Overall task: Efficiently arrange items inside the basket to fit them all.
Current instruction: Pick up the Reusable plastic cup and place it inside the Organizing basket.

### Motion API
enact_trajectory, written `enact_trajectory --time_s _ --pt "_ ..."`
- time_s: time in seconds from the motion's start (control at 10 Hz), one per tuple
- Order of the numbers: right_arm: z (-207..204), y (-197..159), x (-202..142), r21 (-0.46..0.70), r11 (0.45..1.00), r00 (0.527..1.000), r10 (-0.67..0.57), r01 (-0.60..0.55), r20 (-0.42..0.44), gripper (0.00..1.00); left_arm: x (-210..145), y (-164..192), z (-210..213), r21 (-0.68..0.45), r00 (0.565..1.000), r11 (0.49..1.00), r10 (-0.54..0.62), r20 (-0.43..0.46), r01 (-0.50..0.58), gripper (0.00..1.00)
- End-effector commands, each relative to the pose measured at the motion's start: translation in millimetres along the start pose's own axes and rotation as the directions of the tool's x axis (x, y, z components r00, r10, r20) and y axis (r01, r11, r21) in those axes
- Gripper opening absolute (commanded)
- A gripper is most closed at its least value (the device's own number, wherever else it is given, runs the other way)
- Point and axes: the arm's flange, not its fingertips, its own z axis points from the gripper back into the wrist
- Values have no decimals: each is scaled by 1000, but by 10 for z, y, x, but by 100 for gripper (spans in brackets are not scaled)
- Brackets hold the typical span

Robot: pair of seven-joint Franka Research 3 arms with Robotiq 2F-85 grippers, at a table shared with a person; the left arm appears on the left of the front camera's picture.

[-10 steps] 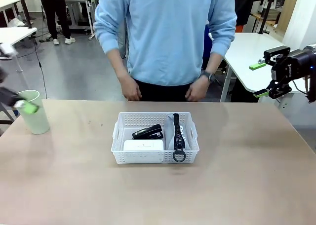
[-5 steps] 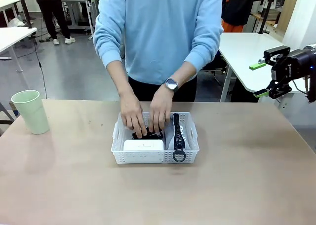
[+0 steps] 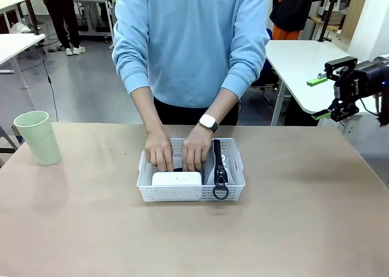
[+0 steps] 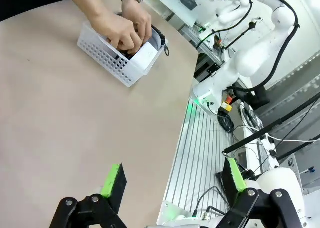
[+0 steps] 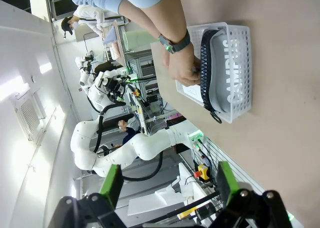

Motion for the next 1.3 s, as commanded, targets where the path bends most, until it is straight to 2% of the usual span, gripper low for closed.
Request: enact_trajectory --time_s 0.0,1.2 --pt "13 22 -12 -10 1000 1000 5 -5 -7 100 -6 -31 0 10 1000 1000 11 21 -11 100" --pt "13 22 -12 -10 1000 1000 5 -5 -7 100 -6 -31 0 10 1000 1000 11 21 -11 100"
